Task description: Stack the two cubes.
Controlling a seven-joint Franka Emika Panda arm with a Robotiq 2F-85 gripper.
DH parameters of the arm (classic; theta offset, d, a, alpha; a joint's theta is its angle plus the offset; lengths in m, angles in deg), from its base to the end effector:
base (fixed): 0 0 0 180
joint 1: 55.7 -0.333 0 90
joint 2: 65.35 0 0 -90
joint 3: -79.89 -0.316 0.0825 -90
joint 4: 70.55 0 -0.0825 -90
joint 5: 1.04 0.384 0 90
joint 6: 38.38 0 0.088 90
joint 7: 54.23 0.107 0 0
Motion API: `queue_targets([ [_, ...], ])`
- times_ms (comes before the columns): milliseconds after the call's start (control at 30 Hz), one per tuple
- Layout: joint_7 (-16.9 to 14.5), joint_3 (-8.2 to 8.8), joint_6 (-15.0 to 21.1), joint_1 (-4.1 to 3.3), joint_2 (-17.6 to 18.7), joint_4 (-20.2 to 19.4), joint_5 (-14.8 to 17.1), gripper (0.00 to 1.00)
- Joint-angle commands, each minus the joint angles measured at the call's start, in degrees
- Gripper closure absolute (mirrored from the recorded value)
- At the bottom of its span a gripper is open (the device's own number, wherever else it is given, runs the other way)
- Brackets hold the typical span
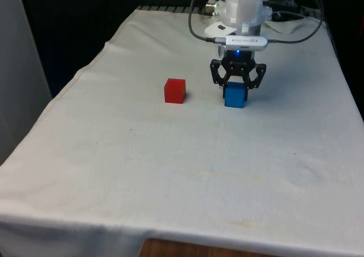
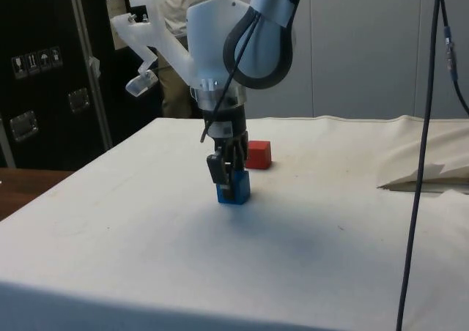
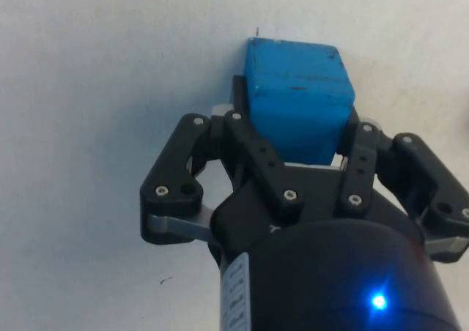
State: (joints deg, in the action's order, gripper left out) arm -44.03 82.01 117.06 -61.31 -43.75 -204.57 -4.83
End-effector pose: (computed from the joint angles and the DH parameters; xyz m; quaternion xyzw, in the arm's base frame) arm 0.5133 0.0328 0.1735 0.9994 -0.0272 0.0008 0.0206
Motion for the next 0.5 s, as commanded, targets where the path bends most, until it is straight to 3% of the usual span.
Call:
queue_targets([
  [0,0.23,0.0,0.34,-0.06,0.17,-0.06,0.06,0.99],
  [200,0.23,0.0,0.34,-0.06,0.17,-0.06,0.06,0.98],
  [400,-0.52,0.17,-3.15,0.17,-2.64,-0.11,0.17,0.98],
  [433,-0.23,0.23,-1.6,0.06,-1.43,0.06,0.0,0.98],
  [467,-0.52,0.17,-3.15,0.17,-2.64,-0.11,0.17,0.98],
])
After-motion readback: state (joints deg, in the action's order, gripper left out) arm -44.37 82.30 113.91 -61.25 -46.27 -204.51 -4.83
